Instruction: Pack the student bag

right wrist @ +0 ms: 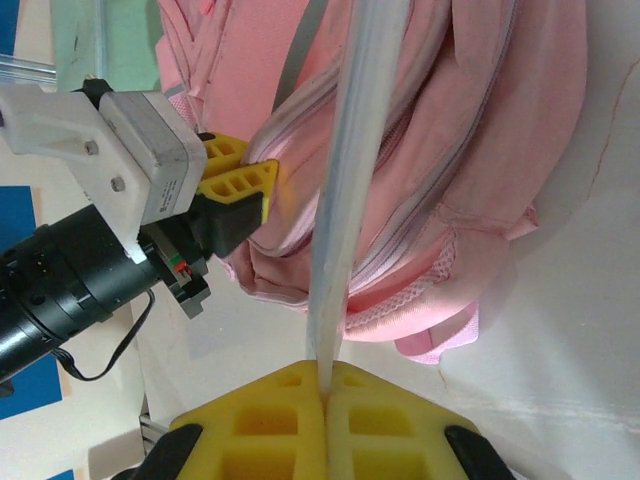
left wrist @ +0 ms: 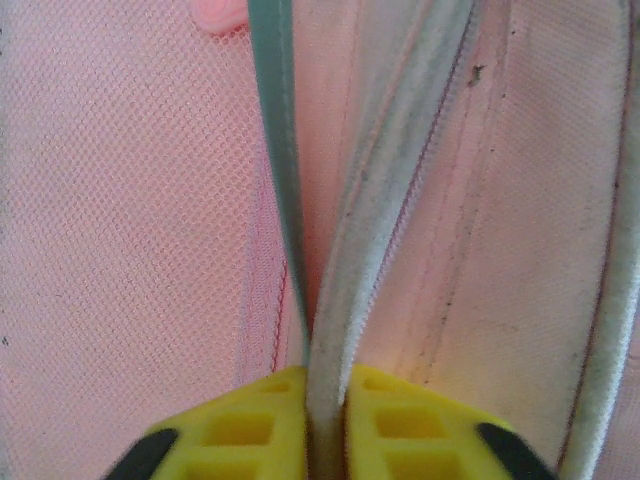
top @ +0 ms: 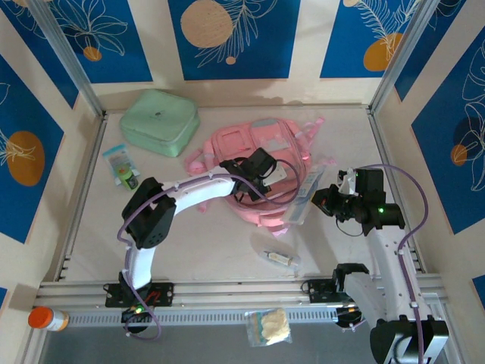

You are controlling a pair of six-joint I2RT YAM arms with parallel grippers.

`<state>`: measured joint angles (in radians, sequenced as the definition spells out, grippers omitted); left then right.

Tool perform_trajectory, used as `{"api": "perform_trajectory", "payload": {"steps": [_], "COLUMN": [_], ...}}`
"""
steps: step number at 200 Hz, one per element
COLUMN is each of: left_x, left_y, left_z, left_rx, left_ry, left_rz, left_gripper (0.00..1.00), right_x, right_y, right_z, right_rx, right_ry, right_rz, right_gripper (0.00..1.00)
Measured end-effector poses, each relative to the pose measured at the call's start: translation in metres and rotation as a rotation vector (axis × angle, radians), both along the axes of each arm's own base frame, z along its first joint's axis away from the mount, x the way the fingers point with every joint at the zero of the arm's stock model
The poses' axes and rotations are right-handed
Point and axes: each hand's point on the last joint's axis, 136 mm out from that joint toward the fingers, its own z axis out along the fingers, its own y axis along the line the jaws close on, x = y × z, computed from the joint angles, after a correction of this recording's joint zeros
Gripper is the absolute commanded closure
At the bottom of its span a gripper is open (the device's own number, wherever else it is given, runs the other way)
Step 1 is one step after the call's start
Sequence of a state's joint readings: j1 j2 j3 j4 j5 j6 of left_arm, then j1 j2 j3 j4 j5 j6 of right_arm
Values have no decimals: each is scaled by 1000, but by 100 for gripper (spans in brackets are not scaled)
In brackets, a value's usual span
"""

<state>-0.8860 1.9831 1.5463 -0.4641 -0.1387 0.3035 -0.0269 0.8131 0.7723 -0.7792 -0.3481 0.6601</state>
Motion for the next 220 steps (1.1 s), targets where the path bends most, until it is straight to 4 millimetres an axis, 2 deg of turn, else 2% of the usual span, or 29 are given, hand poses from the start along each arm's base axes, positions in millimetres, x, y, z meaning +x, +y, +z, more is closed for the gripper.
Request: {"api": "perform_trajectory", "payload": {"steps": [18, 37, 76, 99, 130, 158, 190, 220], "left_x": [-1, 0, 6, 8, 5, 5, 7, 10], "left_y": [1, 2, 8, 10, 8, 8, 10, 12], "left_z": [5, 20, 80, 107, 118, 122, 127, 132], "left_rx": [-10, -38, -160, -233, -292, -320, -331, -335], "left_ry": [6, 10, -20, -14, 33, 53, 50, 40], "left_rz": [18, 55, 166, 230, 302, 343, 372, 393], "left_gripper": [99, 100, 100, 100, 100, 100, 100, 100], "right_x": [-2, -4, -8, -4, 16, 45, 81, 104], "right_y": [-1, -3, -5, -1, 18, 43, 73, 86], "right_z": [-1, -1, -1, 2, -4, -9, -28, -46], "right_rx": [-6, -16, -27, 13, 102, 137, 163, 177], "right_ry": [15, 24, 44, 40, 29, 9, 29, 51], "right_rz": [-6, -16, -26, -27, -1, 52, 131, 186], "right_gripper": [100, 100, 100, 100, 100, 100, 100, 97]}}
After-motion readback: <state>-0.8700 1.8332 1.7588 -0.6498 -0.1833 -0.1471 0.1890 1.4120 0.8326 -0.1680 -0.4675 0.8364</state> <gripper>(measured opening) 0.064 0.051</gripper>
